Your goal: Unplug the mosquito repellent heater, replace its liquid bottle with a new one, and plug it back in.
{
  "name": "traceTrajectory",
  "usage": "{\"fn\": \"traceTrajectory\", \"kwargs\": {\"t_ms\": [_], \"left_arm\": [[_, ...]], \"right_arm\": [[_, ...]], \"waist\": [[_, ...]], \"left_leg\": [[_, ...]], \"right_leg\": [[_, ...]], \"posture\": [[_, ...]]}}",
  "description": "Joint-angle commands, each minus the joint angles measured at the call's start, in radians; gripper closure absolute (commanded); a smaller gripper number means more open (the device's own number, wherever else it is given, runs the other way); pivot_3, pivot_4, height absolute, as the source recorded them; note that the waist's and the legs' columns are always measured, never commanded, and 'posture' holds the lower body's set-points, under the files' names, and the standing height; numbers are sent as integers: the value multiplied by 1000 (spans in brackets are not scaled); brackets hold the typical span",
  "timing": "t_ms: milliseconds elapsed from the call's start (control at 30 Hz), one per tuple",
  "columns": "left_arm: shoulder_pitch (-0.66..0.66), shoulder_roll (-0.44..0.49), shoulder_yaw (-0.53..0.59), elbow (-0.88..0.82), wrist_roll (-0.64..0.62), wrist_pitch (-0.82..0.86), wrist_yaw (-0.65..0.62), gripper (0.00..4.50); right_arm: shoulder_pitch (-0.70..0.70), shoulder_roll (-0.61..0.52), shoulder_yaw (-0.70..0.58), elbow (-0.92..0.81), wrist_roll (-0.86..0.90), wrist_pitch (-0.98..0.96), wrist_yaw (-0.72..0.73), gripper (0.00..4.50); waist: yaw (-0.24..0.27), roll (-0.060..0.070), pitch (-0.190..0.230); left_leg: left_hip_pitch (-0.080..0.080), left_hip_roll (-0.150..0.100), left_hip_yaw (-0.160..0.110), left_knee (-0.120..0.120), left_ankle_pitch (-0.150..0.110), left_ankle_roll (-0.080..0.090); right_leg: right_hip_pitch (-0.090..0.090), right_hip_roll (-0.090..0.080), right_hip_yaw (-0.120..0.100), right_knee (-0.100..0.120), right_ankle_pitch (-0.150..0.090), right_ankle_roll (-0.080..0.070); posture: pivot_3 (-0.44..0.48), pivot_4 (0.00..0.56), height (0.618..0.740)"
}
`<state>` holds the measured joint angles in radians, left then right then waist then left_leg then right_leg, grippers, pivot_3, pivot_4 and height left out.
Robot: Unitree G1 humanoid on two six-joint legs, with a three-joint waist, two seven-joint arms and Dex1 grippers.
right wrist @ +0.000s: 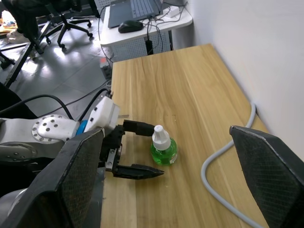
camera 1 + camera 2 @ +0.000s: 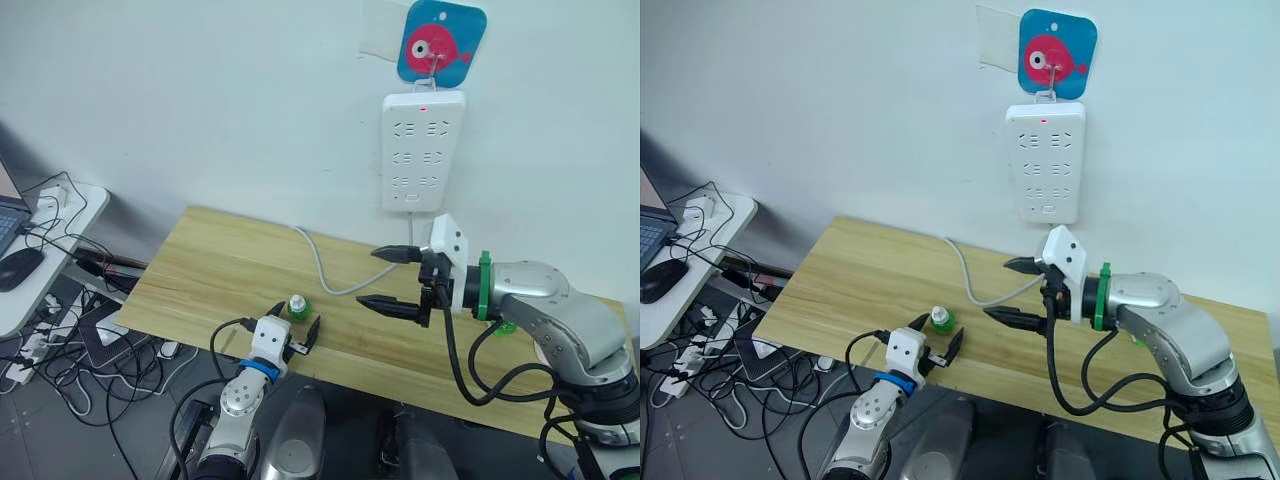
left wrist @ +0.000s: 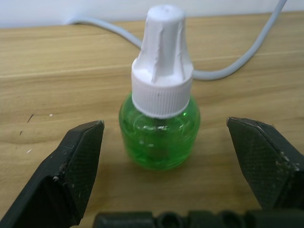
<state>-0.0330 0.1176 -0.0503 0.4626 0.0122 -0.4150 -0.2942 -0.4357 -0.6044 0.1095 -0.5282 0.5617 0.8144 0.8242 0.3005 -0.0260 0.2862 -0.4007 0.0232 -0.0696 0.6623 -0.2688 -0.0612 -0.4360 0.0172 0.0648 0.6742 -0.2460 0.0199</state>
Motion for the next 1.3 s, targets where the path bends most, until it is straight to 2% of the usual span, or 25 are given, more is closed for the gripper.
{"fn": "traceTrajectory", "kwargs": {"t_ms": [33,167,400,533,667,700,833,967,1100,1233,1300], "left_arm": [[6,-4,-8,-8,4,-24,5,0],[-17,-9,-17,14,20,-35,16,0],[-60,-23,-14,63,32,-22,67,0],[-58,-21,-21,61,42,-19,79,873],[-49,-16,-23,57,31,-20,65,2158],[-46,-14,-23,55,30,-20,64,2328],[-21,4,-37,-23,29,-1,37,2328],[-15,73,-90,-255,-11,99,-112,2328],[-83,174,-119,-488,-139,369,-306,2328],[-193,266,-148,-556,-227,543,-480,2328],[-246,269,-159,-556,-259,597,-527,2328]], "right_arm": [[-5,-30,0,-65,14,-10,14,67],[21,-70,8,-80,2,-31,32,67],[43,-69,-3,-95,16,-20,6,67],[44,-64,-6,-101,24,-13,-9,0],[41,-52,-9,-90,25,-13,-32,0],[45,-49,-8,-89,21,-16,-39,0],[80,-39,-2,-84,-3,-44,-66,0],[139,-17,-3,-96,-21,-68,-110,0],[213,24,41,-135,-96,-129,-181,0],[262,131,84,-158,-154,-166,-299,0],[273,179,111,-165,-185,-172,-352,0]], "waist": [[0,0,0],[-1,-1,3],[-3,-2,8],[-3,-3,14],[-3,-3,18],[-3,-3,18],[-3,-4,18],[-2,-3,22],[-1,-3,22],[-7,-2,22],[-15,-2,21]], "left_leg": [[0,0,0,0,0,0],[0,0,0,0,0,0],[0,0,0,0,0,0],[0,0,0,0,0,0],[0,0,-1,0,0,0],[0,0,-1,0,0,0],[0,1,-1,0,0,0],[-1,1,-1,-1,0,0],[-1,2,-2,-1,0,0],[-1,3,-2,-1,0,0],[-1,4,-1,-1,0,0]], "right_leg": [[0,0,0,0,0,0],[0,0,0,0,0,0],[0,1,0,0,0,0],[0,1,0,0,0,0],[0,1,0,0,0,0],[0,0,0,0,0,0],[0,0,-1,-1,0,0],[0,1,-1,-1,0,0],[0,2,-2,-1,-1,1],[-1,5,-2,-2,-3,6],[-1,5,-1,-1,-3,6]], "posture": [[323,309,740],[318,326,740],[309,336,740],[308,334,740],[309,335,740],[312,333,740],[325,324,740],[338,319,740],[344,310,740],[309,285,740],[292,274,740]]}}
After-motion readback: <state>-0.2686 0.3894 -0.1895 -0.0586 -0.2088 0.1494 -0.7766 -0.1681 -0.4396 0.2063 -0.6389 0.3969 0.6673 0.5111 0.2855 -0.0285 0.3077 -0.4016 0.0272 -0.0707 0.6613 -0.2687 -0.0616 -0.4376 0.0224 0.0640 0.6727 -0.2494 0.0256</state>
